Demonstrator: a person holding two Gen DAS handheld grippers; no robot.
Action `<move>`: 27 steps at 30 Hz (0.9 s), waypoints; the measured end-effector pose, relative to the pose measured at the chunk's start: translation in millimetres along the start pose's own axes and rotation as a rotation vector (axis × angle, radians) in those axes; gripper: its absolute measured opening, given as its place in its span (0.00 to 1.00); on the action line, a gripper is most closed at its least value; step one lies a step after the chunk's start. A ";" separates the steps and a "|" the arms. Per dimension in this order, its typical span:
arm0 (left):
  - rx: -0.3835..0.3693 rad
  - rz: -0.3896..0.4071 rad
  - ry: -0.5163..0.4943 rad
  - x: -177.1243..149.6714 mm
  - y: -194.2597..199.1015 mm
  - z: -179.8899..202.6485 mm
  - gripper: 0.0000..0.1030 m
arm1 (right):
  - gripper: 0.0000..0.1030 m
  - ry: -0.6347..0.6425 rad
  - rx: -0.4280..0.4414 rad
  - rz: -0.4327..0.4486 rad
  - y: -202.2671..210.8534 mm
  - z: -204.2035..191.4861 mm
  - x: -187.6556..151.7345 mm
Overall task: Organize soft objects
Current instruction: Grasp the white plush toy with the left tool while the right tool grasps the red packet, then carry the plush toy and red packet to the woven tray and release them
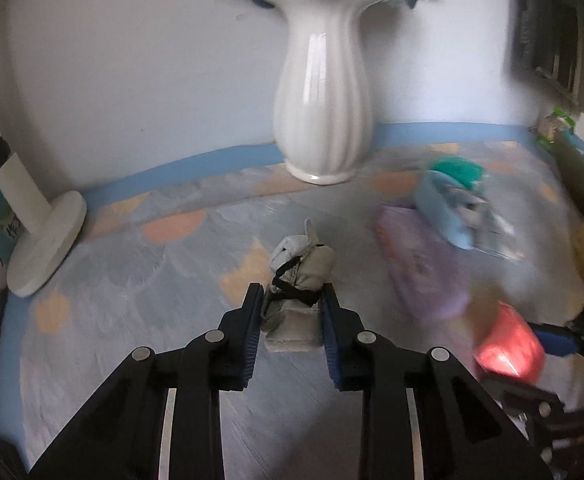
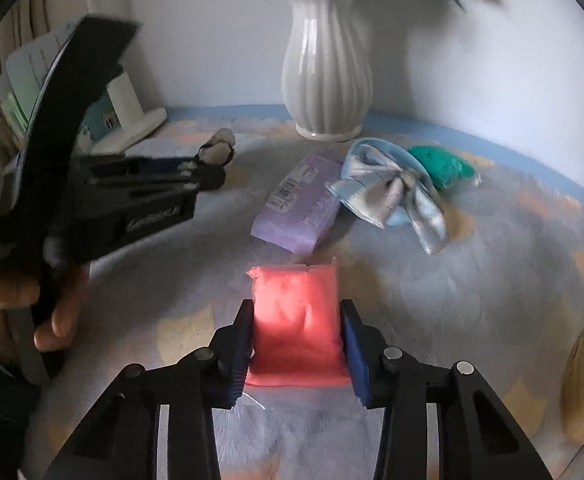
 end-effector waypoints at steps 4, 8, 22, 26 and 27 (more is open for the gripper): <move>-0.026 0.003 0.004 -15.4 22.7 17.8 0.24 | 0.39 -0.055 0.014 -0.014 9.9 7.5 -15.9; -0.071 -0.002 0.029 -41.7 46.7 40.8 0.24 | 0.39 -0.077 0.027 -0.021 31.2 13.6 -42.4; 0.008 0.060 0.088 -79.6 73.3 67.1 0.24 | 0.66 -0.205 0.034 0.015 70.0 43.7 -91.7; 0.009 0.050 0.084 -82.3 71.3 70.5 0.24 | 0.66 -0.207 0.023 0.015 67.4 43.3 -89.8; 0.006 0.052 0.081 -82.3 71.7 71.3 0.24 | 0.66 -0.192 0.005 0.012 66.2 40.6 -89.0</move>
Point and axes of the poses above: each gripper's, at about its wrist camera, not at the fingertips, and y roughly against the way its jaws point, z to its right, x to its top, the point moved 4 cm from there along -y, roughly the way its jaws point, and after that the axes turned 6 degrees about y, right-handed, at the moved point
